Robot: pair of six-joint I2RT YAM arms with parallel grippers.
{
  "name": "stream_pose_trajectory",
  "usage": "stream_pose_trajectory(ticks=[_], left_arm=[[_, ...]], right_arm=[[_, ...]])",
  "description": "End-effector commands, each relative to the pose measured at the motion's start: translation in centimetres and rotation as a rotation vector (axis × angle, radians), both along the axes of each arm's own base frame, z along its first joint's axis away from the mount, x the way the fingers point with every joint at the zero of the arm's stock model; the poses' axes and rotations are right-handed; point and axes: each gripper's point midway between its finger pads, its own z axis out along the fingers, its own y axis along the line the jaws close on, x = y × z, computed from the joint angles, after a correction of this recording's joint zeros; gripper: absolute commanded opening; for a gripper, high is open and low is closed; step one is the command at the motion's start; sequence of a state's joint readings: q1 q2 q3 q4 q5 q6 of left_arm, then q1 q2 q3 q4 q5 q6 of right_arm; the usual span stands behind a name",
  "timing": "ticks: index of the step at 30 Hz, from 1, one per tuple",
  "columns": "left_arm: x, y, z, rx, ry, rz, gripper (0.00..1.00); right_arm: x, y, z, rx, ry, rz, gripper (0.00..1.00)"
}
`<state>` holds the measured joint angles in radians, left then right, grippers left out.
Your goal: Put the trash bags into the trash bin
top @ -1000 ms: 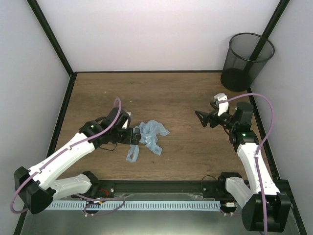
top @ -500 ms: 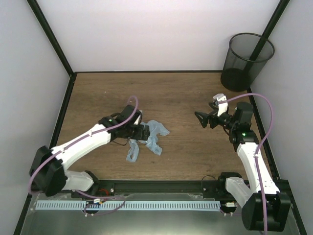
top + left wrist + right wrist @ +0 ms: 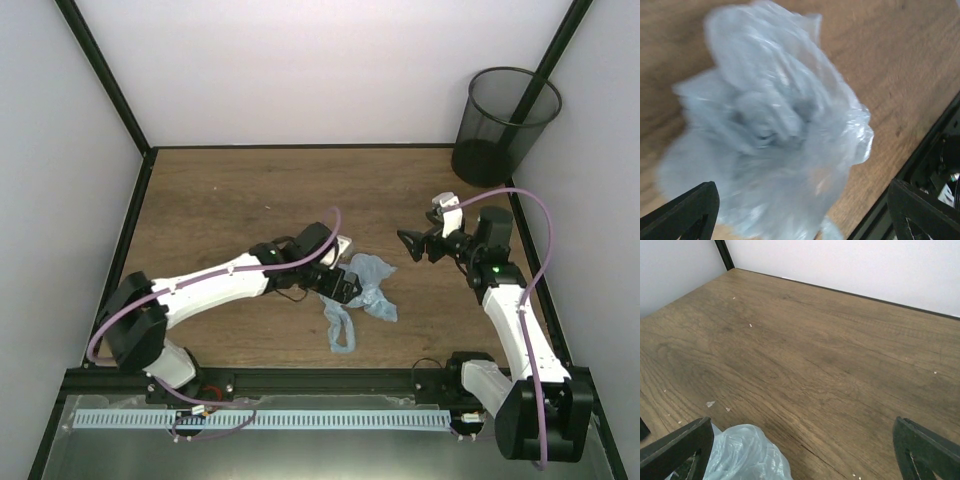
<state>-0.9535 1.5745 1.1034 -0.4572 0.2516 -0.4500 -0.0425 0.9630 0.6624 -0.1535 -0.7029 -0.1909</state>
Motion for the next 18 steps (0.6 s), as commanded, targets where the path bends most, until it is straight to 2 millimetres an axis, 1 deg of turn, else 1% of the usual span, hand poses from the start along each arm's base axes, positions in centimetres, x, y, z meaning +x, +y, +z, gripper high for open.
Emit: stream_pose_trajectory(ticks=[1,3,5,8,9,11,13,14,18], left_arm=[[2.6,2.9,5.6,-0.016,-0.180,0.118,0.95],[3.0,4.6,6.9,-0.019,-0.217,0.181,0.97],[2.9,6.3,7.1,-0.014,-0.216,0.234,0.98],[2.6,9.0,5.8,-0.001,-0.160,0.322,0.97],[2.3,9.7,5.1,0.005,-0.135,0.338,0.94],[1.6,10.8,3.5,0.016,-0.085,0.367,0.83],[0.7,11.1,2.1,-0.007,-0.025,0.380,0.70],[0.0,10.9,1.4,-0.024,0.009,0.377,0.67],[-2.3,9.9,-2.0,-0.068,0.152,0.351,0.62]], right_arm=[[0.2,-0.1,-0.4,-0.004,0.018,0.009,1.00],[0.2,0.0,-0.5,-0.002,0.023,0.014,1.00],[0.2,0.0,-0.5,-0.003,0.023,0.013,1.00],[0.3,-0.1,-0.5,-0.005,0.023,0.010,1.00],[0.3,-0.1,-0.5,-0.007,0.021,0.009,1.00],[0.3,-0.2,-0.7,-0.010,0.025,0.006,1.00],[0.3,-0.1,-0.7,-0.008,0.028,0.008,1.00],[0.3,-0.1,-0.8,-0.006,0.030,0.010,1.00],[0.2,0.0,-0.8,-0.003,0.034,0.016,1.00]])
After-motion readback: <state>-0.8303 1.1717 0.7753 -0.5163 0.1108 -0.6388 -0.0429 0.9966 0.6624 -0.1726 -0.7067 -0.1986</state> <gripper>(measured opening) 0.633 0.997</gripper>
